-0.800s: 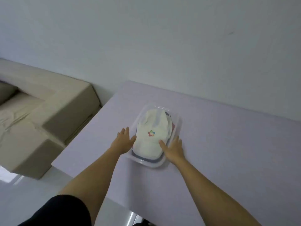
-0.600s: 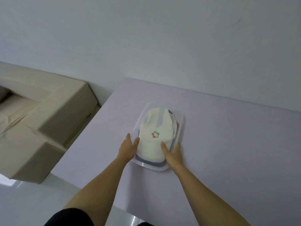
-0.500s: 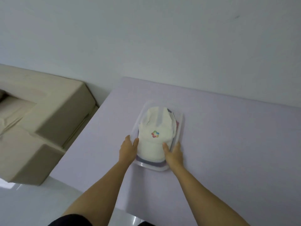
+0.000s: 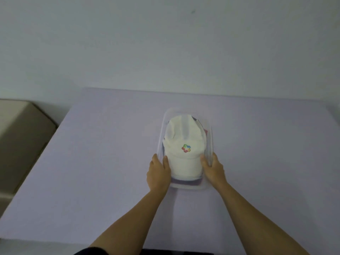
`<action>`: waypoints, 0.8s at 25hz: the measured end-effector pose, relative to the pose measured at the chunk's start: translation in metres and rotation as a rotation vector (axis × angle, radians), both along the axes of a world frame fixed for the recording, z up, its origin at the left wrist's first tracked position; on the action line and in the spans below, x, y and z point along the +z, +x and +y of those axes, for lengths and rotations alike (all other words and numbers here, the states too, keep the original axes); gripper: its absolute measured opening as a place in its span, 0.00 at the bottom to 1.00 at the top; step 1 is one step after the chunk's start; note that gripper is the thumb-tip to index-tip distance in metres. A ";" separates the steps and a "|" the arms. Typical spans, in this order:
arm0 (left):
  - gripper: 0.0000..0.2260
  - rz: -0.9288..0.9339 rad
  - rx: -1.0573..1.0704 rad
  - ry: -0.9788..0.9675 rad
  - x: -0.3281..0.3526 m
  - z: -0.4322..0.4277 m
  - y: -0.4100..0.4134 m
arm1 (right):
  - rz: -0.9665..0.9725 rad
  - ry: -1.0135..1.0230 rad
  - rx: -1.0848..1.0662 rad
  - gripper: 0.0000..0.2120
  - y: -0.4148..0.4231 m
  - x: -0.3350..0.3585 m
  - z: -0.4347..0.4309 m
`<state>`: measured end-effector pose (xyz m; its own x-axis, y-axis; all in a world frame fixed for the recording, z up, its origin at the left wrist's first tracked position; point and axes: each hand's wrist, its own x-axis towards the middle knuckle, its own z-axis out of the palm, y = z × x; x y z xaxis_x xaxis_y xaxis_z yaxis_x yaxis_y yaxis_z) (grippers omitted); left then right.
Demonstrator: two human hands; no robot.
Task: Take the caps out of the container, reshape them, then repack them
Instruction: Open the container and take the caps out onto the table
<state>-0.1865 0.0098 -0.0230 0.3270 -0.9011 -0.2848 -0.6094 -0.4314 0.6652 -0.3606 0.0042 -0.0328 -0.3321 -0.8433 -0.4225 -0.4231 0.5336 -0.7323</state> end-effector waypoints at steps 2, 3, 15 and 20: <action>0.24 -0.010 -0.017 0.024 0.001 0.011 -0.025 | -0.017 0.011 -0.021 0.34 -0.023 -0.001 0.014; 0.24 -0.014 -0.015 0.033 0.000 0.017 -0.033 | -0.024 0.008 -0.018 0.33 -0.031 -0.003 0.018; 0.26 -0.027 0.144 0.183 0.000 0.023 -0.043 | -0.026 0.010 0.018 0.33 -0.048 -0.016 0.034; 0.27 -0.006 0.193 0.231 0.008 0.022 -0.045 | 0.007 0.001 -0.001 0.32 -0.044 -0.019 0.033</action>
